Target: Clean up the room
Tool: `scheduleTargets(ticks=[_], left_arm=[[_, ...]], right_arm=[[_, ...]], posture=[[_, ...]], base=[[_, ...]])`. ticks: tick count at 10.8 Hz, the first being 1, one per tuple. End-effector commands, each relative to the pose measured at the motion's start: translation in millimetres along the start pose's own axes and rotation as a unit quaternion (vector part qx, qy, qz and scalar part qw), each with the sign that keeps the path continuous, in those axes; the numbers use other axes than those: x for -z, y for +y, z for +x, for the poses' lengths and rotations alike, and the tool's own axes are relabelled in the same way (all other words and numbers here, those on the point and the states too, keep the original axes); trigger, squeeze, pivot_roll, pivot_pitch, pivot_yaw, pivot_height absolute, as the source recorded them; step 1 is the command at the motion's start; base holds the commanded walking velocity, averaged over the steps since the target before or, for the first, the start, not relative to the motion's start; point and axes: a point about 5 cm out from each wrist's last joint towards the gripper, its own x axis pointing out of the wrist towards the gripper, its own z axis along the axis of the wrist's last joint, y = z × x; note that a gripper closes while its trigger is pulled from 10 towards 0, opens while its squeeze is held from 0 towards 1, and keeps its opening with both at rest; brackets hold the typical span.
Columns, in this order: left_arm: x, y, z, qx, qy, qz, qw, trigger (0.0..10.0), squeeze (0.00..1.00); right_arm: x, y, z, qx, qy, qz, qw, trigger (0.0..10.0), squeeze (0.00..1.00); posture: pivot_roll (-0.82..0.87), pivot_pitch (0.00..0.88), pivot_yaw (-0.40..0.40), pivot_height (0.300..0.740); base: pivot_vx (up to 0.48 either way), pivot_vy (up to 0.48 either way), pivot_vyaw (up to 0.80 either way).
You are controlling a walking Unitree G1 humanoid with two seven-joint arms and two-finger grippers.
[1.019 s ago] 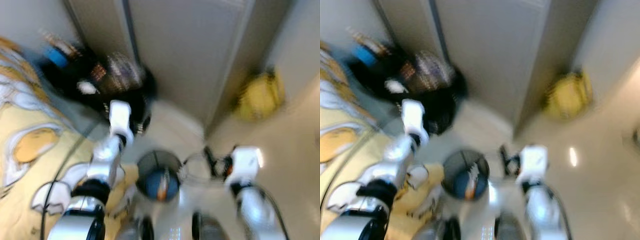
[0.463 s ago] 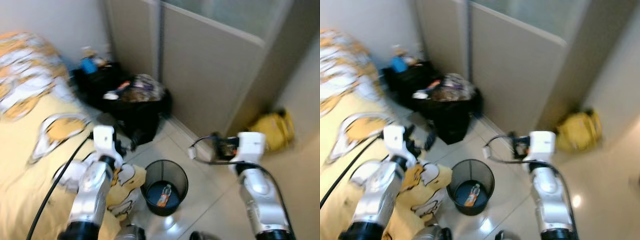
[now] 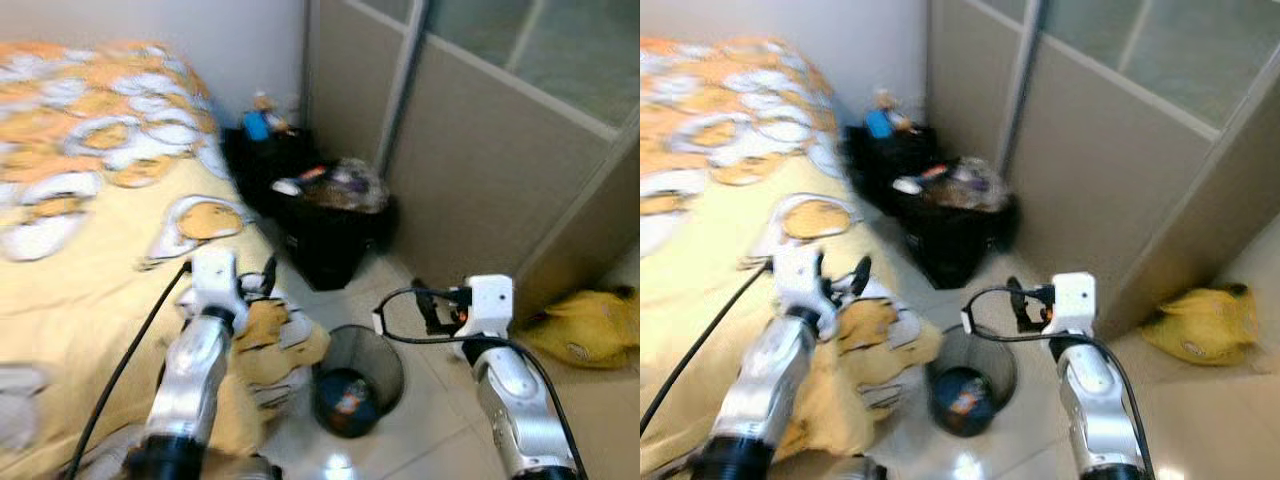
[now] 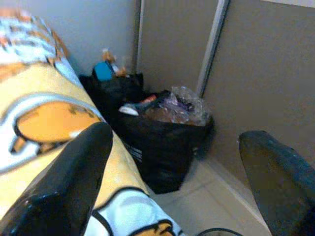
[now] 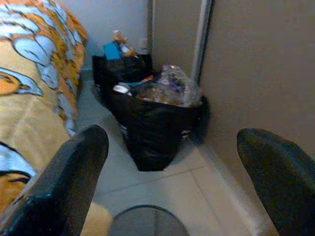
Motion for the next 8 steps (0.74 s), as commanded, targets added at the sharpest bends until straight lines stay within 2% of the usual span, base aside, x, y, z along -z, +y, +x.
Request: scheduleTargets(ticks=[1, 2, 3, 4, 5, 6, 8], left_arm=[[-3, -5.1, 4.1, 0.015, -0.001, 0.012, 1.0, 10.0, 0.0], [-4, -4.4, 7.7, 0.009, 0.003, 0.013, 1.0, 10.0, 0.0], [-9, -9.9, 16.8, 0.007, 0.0, 0.02, 1.0, 10.0, 0.0], [-12, -15.3, 22.4, 0.013, -0.001, 0.01, 1.0, 10.0, 0.0], [-12, -20.0, 22.9, 0.03, 0.003, 0.005, 1.0, 10.0, 0.0], [-9, -18.8, 21.3, 0.03, 0.007, 0.016, 0.999, 10.0, 0.0], [-4, -13.2, 21.6, -0.001, 0.02, 0.038, 0.999, 10.0, 0.0]], right_arm=[[-2, 5.1, 1.8, -0.009, -0.012, 0.016, 1.0, 10.0, 0.0], [-2, 9.5, 2.1, -0.018, -0.018, 0.028, 0.999, 10.0, 0.0], [-1, 16.6, 1.3, -0.041, -0.023, 0.046, 0.998, 10.0, 0.0], [-1, 21.0, 2.0, -0.053, -0.023, 0.047, 0.997, 10.0, 0.0], [-2, 23.0, 2.8, -0.054, -0.027, 0.052, 0.997, 10.0, 0.0], [-4, 22.1, 2.3, -0.052, -0.034, 0.058, 0.996, 10.0, 0.0], [-2, 19.4, 0.6, -0.055, -0.03, 0.058, 0.996, 10.0, 0.0]], posture=[[-0.03, 0.0, 0.02, 0.74], [-0.04, 0.0, 0.032, 0.74], [-0.04, 0.0, 0.048, 0.74], [-0.04, 0.0, 0.066, 0.74], [-0.04, 0.0, 0.076, 0.74], [-0.05, 0.0, 0.082, 0.74], [-0.05, 0.0, 0.078, 0.74]], base=[[0.0, 0.0, 0.45], [0.0, 0.0, 0.44], [0.0, 0.0, 0.44], [0.0, 0.0, 0.0], [0.0, 0.469, 0.0], [0.0, 0.469, 0.0], [0.0, 0.465, 0.0]])
